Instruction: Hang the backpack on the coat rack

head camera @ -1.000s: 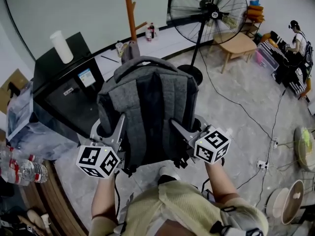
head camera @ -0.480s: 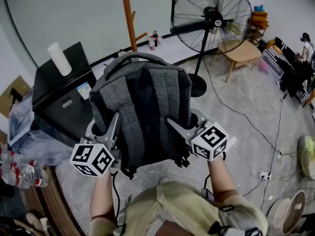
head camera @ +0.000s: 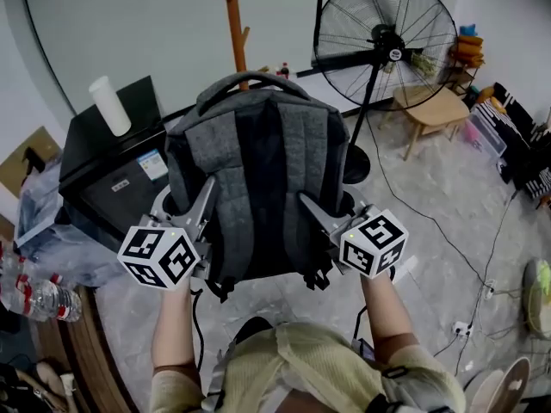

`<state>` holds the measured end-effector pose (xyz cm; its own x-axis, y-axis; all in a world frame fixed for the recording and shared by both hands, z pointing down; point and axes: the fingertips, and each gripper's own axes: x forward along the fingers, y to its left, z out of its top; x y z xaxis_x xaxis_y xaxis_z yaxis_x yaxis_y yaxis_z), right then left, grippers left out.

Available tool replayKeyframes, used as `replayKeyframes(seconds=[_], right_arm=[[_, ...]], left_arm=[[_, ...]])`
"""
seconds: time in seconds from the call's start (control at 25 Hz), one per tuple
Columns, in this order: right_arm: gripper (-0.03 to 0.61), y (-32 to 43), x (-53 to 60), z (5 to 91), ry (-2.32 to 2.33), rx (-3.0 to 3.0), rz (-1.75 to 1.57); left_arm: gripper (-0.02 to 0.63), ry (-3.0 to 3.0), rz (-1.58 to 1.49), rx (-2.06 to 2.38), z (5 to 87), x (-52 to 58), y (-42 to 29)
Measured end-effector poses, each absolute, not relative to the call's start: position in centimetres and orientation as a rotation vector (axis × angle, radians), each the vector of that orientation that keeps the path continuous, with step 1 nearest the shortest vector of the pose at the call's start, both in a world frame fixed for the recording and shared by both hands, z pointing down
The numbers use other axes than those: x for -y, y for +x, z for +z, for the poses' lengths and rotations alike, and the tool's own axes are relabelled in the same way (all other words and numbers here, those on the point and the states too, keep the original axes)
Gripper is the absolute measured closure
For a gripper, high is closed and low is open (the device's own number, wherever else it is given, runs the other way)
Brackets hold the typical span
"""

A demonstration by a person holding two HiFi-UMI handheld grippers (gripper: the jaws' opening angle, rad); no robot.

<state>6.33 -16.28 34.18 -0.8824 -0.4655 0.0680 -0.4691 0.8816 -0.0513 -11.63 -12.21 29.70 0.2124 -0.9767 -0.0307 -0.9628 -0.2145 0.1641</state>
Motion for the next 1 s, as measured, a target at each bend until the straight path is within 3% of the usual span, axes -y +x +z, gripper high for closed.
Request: replayKeyframes(seconds=[1.0], right_arm=[[0.431,-2.3,30.1,23.9,0.857,2.951,-0.026]], left_arm=[[0.451,2.507,-0.269,1.757,20.5,27.0,-20.7]])
